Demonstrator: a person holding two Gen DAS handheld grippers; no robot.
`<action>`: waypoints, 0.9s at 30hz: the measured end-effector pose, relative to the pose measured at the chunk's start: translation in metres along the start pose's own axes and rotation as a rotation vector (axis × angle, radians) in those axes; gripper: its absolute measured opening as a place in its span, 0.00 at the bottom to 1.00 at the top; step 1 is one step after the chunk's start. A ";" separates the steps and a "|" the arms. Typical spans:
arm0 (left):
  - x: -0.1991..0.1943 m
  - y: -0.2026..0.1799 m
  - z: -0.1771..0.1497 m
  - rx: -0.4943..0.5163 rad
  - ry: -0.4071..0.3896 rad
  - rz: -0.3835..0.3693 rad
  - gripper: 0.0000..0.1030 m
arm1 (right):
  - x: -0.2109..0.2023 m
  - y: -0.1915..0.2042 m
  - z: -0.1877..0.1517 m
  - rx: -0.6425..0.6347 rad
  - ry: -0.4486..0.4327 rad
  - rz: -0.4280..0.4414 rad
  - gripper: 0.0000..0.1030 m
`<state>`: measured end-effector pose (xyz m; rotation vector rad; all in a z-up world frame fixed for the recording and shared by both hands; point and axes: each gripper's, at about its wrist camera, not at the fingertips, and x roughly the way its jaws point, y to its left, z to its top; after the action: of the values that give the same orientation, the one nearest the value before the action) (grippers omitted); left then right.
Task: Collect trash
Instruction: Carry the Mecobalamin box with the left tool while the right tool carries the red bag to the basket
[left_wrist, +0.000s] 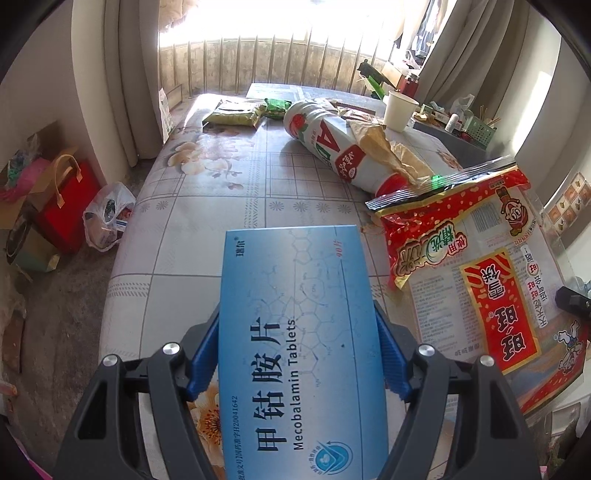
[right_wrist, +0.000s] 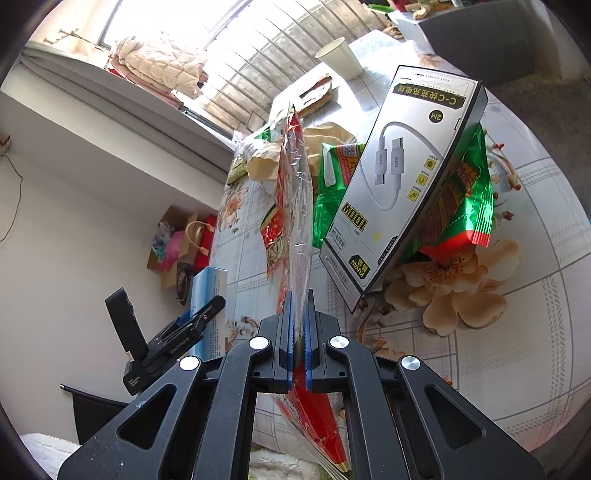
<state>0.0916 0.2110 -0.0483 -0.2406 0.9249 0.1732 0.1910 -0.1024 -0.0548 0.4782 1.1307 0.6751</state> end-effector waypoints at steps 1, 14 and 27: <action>-0.002 0.000 0.001 -0.002 -0.004 -0.001 0.69 | -0.002 0.000 0.000 0.000 -0.006 0.003 0.03; -0.037 -0.020 0.011 0.022 -0.065 -0.059 0.69 | -0.036 0.002 -0.003 -0.031 -0.093 0.061 0.03; -0.086 -0.095 0.025 0.168 -0.161 -0.176 0.69 | -0.111 -0.016 -0.011 -0.043 -0.257 0.126 0.03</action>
<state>0.0841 0.1229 0.0479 -0.1493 0.7489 -0.0474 0.1550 -0.1918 0.0040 0.5856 0.8483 0.7233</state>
